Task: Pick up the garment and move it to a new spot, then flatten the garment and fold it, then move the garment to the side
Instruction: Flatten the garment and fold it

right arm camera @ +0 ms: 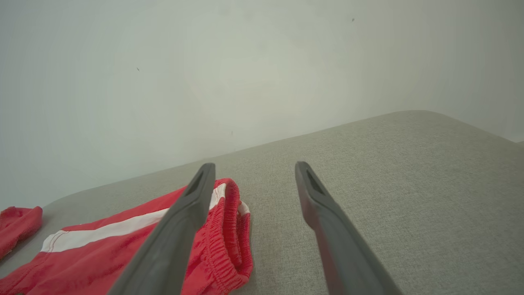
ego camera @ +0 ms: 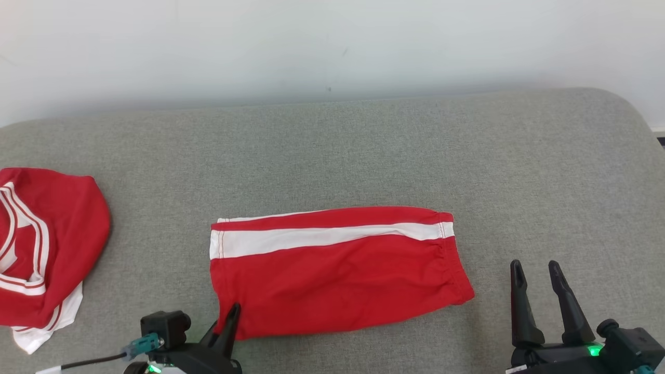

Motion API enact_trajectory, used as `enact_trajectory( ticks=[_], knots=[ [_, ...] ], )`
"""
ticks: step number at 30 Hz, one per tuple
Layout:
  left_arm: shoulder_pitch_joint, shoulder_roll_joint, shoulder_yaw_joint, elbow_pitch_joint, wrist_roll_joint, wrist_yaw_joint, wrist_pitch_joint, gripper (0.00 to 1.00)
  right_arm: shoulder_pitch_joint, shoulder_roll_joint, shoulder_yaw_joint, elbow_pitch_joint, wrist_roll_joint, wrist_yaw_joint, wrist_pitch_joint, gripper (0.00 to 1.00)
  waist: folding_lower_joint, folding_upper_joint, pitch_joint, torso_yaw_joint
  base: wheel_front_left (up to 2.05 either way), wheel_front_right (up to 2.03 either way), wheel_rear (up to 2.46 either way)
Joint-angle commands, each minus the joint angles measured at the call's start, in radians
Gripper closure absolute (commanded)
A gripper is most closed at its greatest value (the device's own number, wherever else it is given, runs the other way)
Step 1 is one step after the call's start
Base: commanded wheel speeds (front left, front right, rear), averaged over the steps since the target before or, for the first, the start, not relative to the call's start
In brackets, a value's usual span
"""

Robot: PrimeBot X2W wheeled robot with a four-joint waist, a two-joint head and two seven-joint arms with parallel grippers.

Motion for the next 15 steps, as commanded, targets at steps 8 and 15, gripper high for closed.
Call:
enact_trajectory(
  ticks=[8, 15],
  knots=[
    [0.065, 0.002, 0.144, -0.1, 0.128, 0.062, -0.006, 0.0, 0.009, -0.023, 0.025, 0.021, -0.052, -0.002, 0.0, 0.0, 0.0, -0.0001, -0.013, 0.014, 0.0, 0.0, 0.0],
    [0.162, -0.04, 0.37, -0.212, 0.395, 0.118, -0.005, 0.0, -0.006, -0.019, 0.027, 0.02, -0.081, -0.002, 0.0, 0.0, 0.0, -0.0001, -0.015, 0.021, 0.0, 0.0, 0.0]
  ],
)
